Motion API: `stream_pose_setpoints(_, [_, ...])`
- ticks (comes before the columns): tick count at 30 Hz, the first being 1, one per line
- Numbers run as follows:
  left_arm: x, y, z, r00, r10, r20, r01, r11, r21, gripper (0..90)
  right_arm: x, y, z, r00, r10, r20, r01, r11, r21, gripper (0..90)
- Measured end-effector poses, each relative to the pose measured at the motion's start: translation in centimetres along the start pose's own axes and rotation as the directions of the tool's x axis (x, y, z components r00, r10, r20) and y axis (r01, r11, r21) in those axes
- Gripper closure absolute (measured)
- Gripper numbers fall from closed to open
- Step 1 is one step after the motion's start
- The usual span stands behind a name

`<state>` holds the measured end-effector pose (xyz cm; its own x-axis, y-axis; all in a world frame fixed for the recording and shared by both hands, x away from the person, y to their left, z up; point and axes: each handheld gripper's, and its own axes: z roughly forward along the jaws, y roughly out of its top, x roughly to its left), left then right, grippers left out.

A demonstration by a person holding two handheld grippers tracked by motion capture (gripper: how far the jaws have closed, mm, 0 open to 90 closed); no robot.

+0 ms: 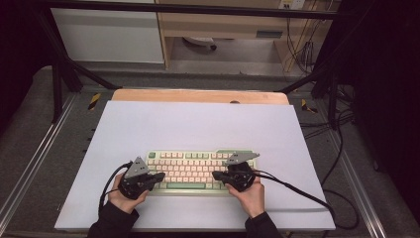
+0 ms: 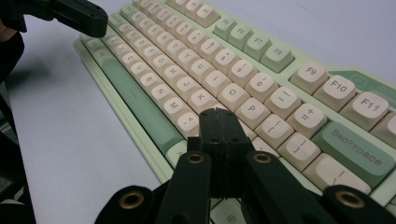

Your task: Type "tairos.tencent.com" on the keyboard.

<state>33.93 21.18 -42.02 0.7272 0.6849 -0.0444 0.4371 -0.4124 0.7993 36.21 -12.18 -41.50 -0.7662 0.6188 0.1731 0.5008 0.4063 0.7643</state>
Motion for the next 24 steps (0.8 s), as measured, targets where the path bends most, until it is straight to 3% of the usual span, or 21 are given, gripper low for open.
stream_pose_setpoints(10, [0.9, -0.7, -0.8, 0.9998, -0.018, -0.012, 0.018, 0.9998, -0.008, 90.0, 0.3, 1.1, 0.5, 0.9999, 0.005, 0.012, -0.005, 1.0, -0.012, 90.0])
stream_pose_setpoints(24, [1.4, -1.0, -1.2, 0.9994, -0.031, -0.013, 0.031, 0.9994, -0.018, 89.9, 0.2, 2.2, 3.1, 0.9986, 0.007, 0.052, -0.008, 1.0, 0.02, 90.0])
